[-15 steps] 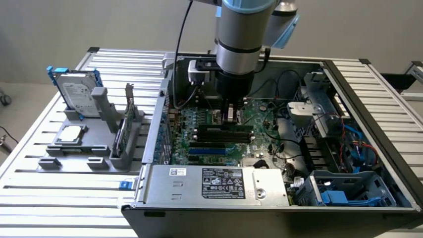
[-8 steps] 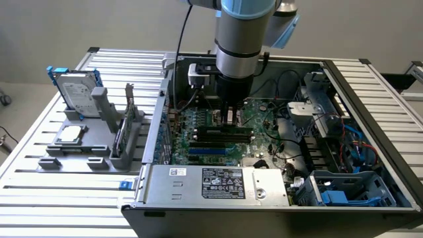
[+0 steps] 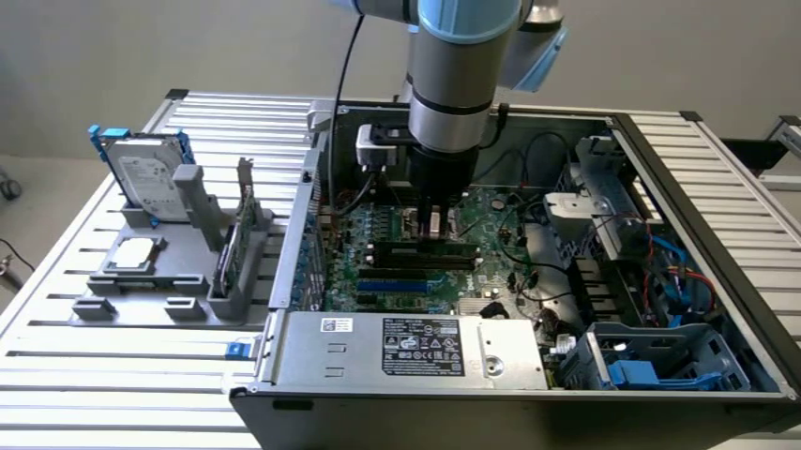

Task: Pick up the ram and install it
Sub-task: 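Insert the ram into the slot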

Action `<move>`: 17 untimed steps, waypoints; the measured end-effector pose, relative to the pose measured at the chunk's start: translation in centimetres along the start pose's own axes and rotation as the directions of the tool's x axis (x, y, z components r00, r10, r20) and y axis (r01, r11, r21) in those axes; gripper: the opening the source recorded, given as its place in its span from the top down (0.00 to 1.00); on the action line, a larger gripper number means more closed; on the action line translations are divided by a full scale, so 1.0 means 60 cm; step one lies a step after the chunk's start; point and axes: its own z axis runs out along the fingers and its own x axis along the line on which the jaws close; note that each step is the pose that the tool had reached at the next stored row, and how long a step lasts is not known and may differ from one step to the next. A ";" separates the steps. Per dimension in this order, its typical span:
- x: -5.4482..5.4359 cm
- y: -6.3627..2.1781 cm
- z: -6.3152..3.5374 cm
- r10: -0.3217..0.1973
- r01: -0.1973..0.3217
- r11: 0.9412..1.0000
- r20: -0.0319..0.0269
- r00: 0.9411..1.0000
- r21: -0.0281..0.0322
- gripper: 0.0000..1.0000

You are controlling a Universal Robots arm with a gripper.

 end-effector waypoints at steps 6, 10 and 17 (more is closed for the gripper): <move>0.001 0.000 0.003 0.001 -0.001 1.000 0.000 1.000 0.000 0.86; 0.002 0.000 0.005 0.001 -0.001 1.000 0.000 1.000 0.000 0.86; 0.002 0.000 0.008 0.002 -0.002 1.000 0.000 1.000 0.000 0.86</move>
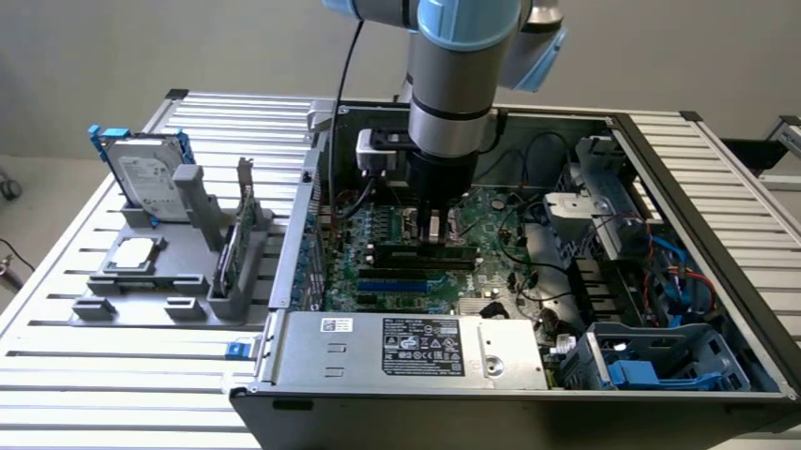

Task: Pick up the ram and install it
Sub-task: 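Insert the ram into the slot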

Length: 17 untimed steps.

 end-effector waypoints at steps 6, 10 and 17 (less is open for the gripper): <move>0.000 0.000 0.001 0.002 -0.002 1.000 0.000 1.000 0.000 0.86; 0.000 0.000 0.002 0.004 -0.004 1.000 0.000 1.000 0.000 0.86; 0.000 0.000 0.003 0.008 -0.008 1.000 0.000 1.000 0.000 0.86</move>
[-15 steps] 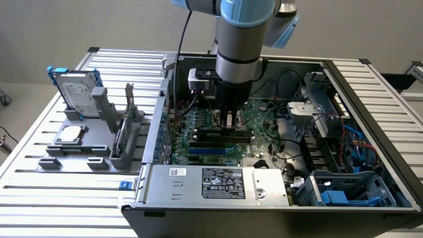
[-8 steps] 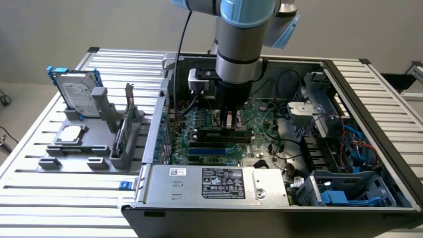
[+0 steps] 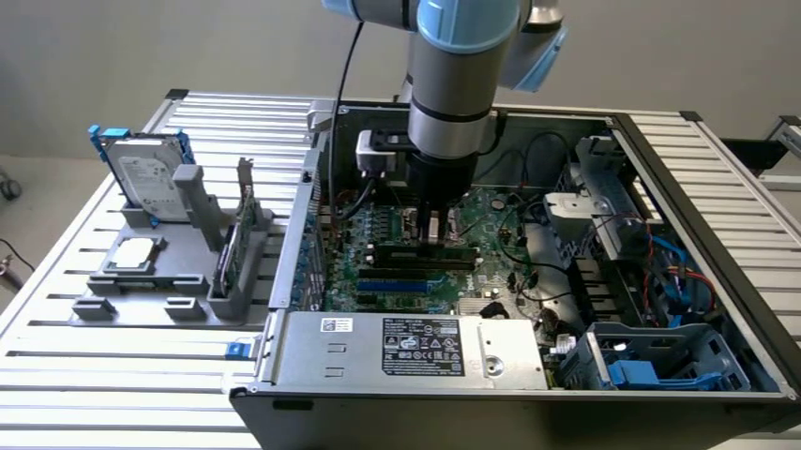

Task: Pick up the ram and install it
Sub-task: 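Insert the ram into the slot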

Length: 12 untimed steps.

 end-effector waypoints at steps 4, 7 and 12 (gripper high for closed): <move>0.000 0.001 0.001 0.003 -0.003 1.000 0.000 1.000 0.000 0.86; 0.000 0.001 0.002 0.005 -0.005 1.000 0.000 1.000 0.000 0.86; 0.000 0.001 0.005 0.006 -0.006 1.000 0.001 1.000 0.000 0.86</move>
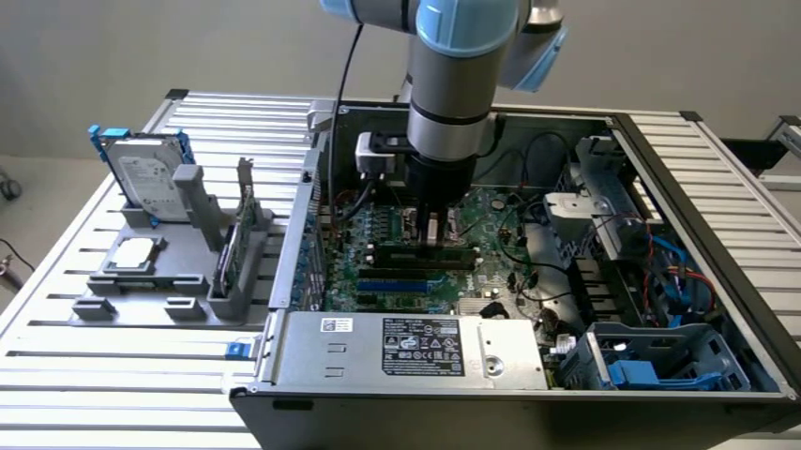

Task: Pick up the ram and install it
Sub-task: 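Insert the ram into the slot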

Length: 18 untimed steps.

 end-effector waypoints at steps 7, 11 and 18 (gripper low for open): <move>0.000 0.000 0.002 0.000 0.000 1.000 0.001 1.000 0.000 0.79; 0.000 0.000 -0.007 0.000 0.000 1.000 0.001 1.000 0.000 0.72; 0.000 0.001 -0.044 0.000 0.000 1.000 0.001 1.000 0.000 0.72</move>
